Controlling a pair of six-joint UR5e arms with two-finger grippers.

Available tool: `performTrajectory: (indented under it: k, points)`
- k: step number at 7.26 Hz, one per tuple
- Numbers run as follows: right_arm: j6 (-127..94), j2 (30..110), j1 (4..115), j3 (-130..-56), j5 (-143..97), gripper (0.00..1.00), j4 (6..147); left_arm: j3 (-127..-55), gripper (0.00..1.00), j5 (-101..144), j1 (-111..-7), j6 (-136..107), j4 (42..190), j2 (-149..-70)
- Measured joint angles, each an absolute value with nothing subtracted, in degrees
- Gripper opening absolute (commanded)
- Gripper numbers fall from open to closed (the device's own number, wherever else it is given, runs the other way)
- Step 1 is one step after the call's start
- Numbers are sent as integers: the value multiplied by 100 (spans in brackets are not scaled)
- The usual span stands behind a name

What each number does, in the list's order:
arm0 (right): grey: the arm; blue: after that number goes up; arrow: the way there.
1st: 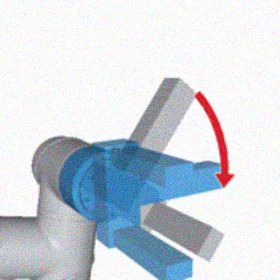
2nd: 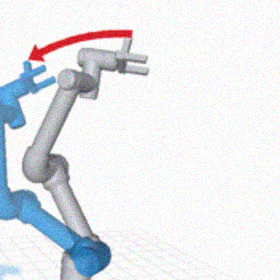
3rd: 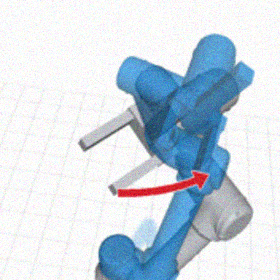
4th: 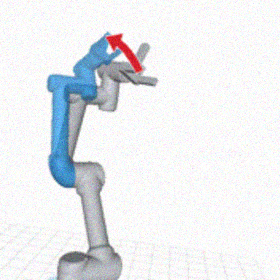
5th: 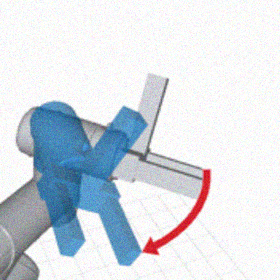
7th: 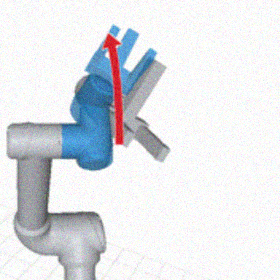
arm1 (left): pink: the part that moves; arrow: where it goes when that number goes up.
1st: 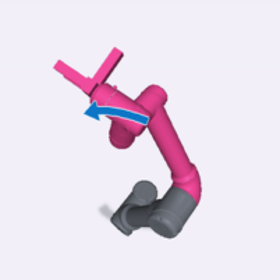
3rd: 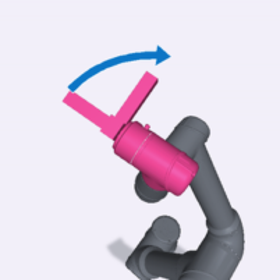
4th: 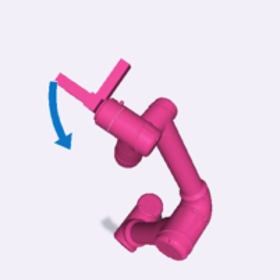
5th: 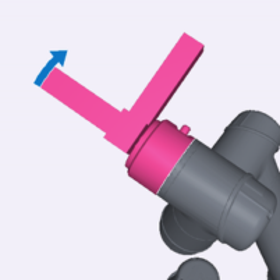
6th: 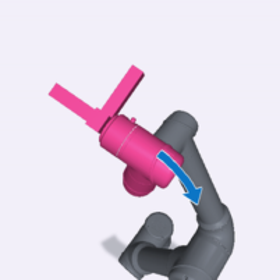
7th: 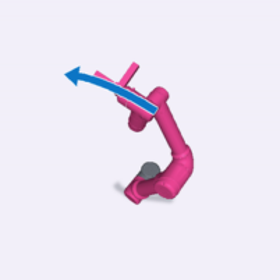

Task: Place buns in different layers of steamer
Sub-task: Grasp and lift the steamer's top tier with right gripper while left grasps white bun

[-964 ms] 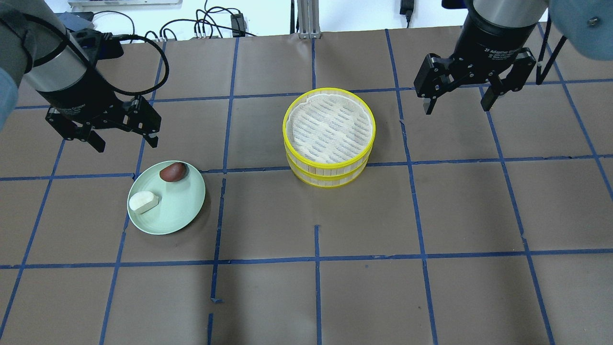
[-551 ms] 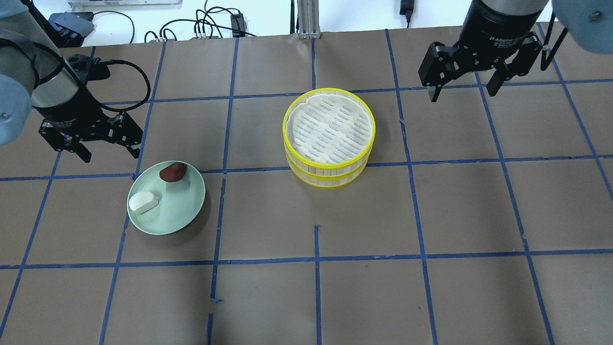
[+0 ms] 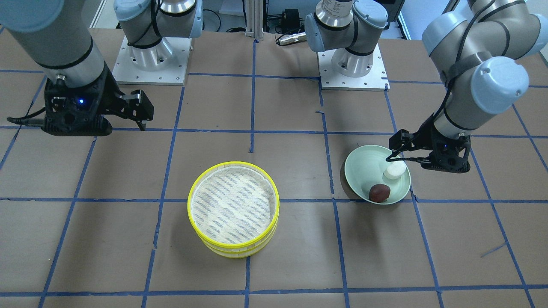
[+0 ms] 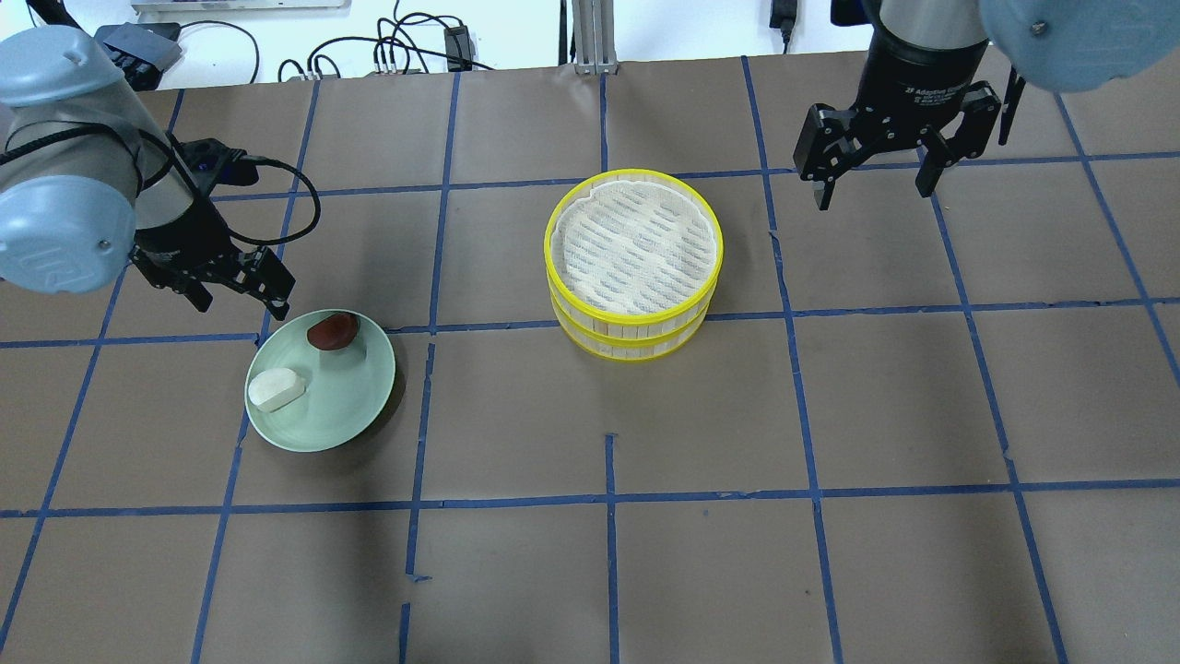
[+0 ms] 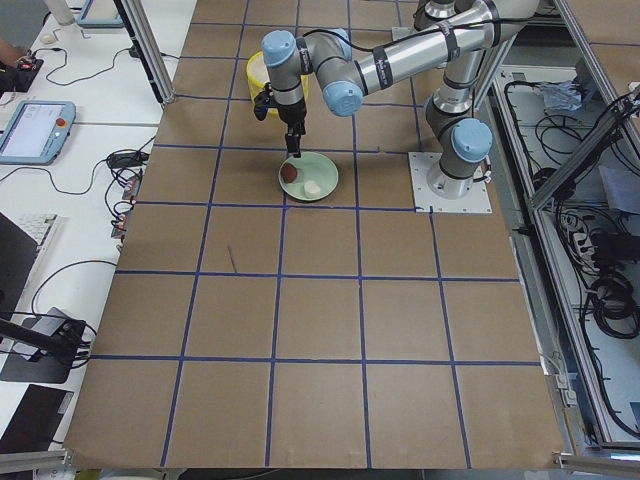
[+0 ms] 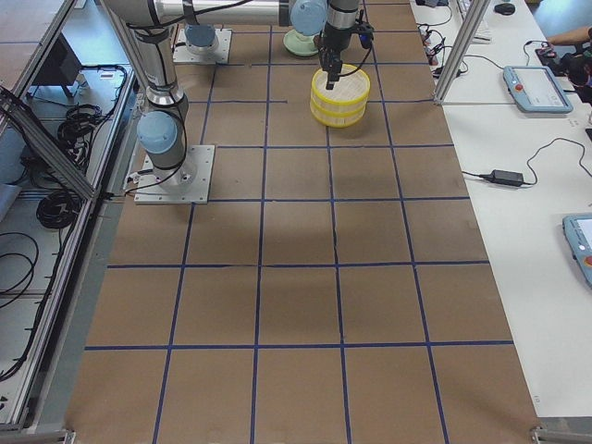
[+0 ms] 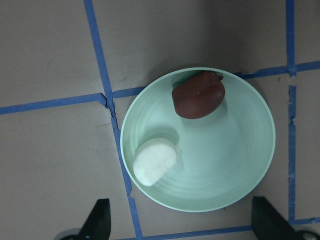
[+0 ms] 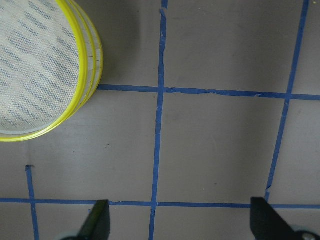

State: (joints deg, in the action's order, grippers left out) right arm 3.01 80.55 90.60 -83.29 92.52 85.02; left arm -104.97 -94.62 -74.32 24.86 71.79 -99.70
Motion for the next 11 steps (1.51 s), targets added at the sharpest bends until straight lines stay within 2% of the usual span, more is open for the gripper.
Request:
performTrajectory:
  k: [2, 4, 6, 7, 9, 10, 11]
  points:
    - [29, 7698, 9300, -8415, 9185, 100, 9049, -10997, 100, -9474, -7425, 3040, 6000, -10361]
    - [-547, 7226, 9621, -8411, 9167, 100, 9652, -11224, 100, -9858, -7414, 3273, 5565, -10544]
    - [-930, 6737, 9799, -8431, 9121, 100, 10265, -11335, 94, -10111, -7409, 3286, 5504, -10605]
    - [-1098, 6528, 9849, -8449, 9009, 99, 10489, -11405, 89, -10066, -7409, 3286, 5493, -10630]
    - [-1401, 6299, 9882, -8534, 8880, 74, 10662, -11479, 10, -9937, -7409, 3296, 5484, -10649]
    - [-1435, 6282, 9885, -8612, 8919, 45, 10666, -11484, 1, -9940, -7409, 3299, 5479, -10651]
    - [-1444, 6279, 9887, -8666, 8930, 15, 10673, -11486, 1, -9955, -7409, 3300, 5453, -10652]
